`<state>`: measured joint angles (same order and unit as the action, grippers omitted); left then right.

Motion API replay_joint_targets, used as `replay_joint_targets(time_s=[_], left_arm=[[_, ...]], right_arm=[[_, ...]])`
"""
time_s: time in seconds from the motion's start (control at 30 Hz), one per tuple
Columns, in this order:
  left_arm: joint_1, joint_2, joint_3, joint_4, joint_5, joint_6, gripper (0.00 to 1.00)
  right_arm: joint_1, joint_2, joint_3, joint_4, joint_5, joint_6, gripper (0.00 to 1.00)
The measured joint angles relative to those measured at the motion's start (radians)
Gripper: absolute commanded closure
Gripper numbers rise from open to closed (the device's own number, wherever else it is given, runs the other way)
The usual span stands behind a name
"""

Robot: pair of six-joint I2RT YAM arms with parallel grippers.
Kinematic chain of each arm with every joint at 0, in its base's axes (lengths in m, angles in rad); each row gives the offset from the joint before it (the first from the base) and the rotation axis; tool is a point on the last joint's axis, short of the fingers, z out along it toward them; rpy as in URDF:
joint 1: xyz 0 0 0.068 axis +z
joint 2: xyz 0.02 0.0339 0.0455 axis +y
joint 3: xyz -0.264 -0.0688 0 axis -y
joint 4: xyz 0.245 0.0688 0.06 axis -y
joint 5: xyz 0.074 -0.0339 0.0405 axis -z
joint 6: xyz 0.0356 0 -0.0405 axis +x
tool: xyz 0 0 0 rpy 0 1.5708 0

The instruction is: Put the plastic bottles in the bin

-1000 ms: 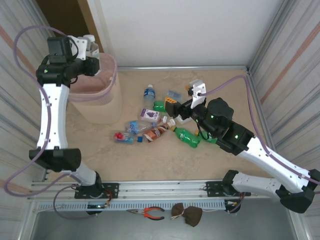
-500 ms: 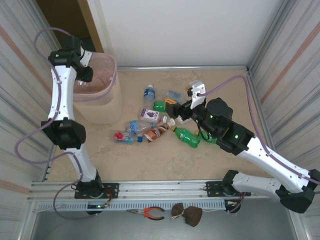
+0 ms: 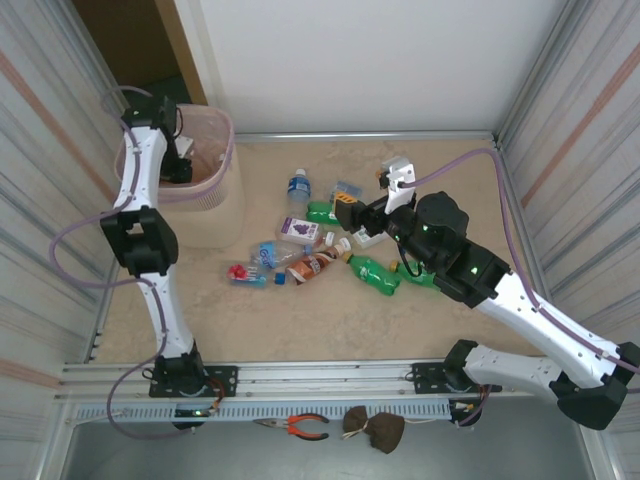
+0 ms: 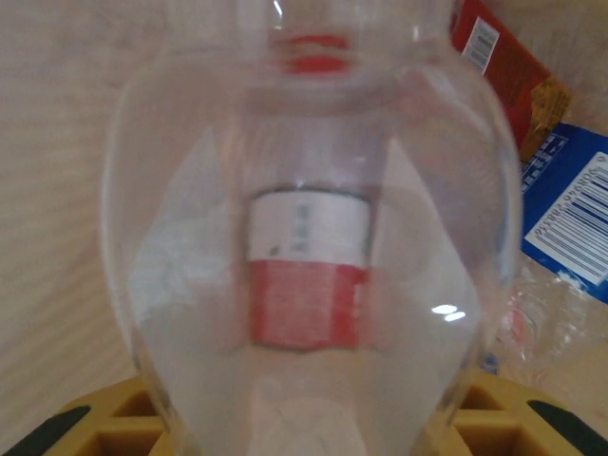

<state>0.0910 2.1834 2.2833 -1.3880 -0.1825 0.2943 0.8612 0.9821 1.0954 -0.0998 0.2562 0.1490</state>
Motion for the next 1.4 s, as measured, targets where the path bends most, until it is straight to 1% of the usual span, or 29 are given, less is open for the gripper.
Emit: replay_joint_targets(time_s=[0.23,0.33,0.4,0.6,0.77,0.93,1.07,1.27,1.4], left_arm=[[0.005,0.056,-0.058,-0.005,0.085,-0.011,0.54],[0.005,0.063,-0.084,-0.001,0.121,-0.013,0.48],[0.005,0.063,-0.091,-0.001,0.137,-0.016,0.4],[0.008,0.04,-0.092,0.013,0.193,-0.032,0.32],[0.007,-0.004,-0.092,0.031,0.243,-0.037,0.29],[0.006,-0.079,-0.084,0.032,0.276,-0.04,0.27],[0.005,-0.142,-0.065,0.032,0.305,-0.046,0.27],[0.005,-0.209,-0.057,0.032,0.36,-0.06,0.27],[0.002,-0.253,-0.056,0.047,0.416,-0.075,0.27]], right_arm=[[-0.005,0.0,-0.015,0.0,-0.015,0.0,0.07],[-0.005,0.0,-0.021,0.0,-0.019,0.0,0.07],[-0.005,0.0,-0.021,0.0,-0.019,0.0,0.07],[-0.005,-0.001,-0.021,0.0,-0.019,0.001,0.07],[-0.006,-0.002,-0.021,-0.004,-0.018,0.001,0.07],[-0.016,-0.002,-0.02,-0.045,-0.013,0.001,0.07],[-0.055,-0.002,-0.014,-0.097,-0.012,0.016,0.06],[-0.137,-0.002,0.002,-0.164,-0.045,0.06,0.06],[-0.161,-0.002,0.003,-0.19,-0.068,0.078,0.06]])
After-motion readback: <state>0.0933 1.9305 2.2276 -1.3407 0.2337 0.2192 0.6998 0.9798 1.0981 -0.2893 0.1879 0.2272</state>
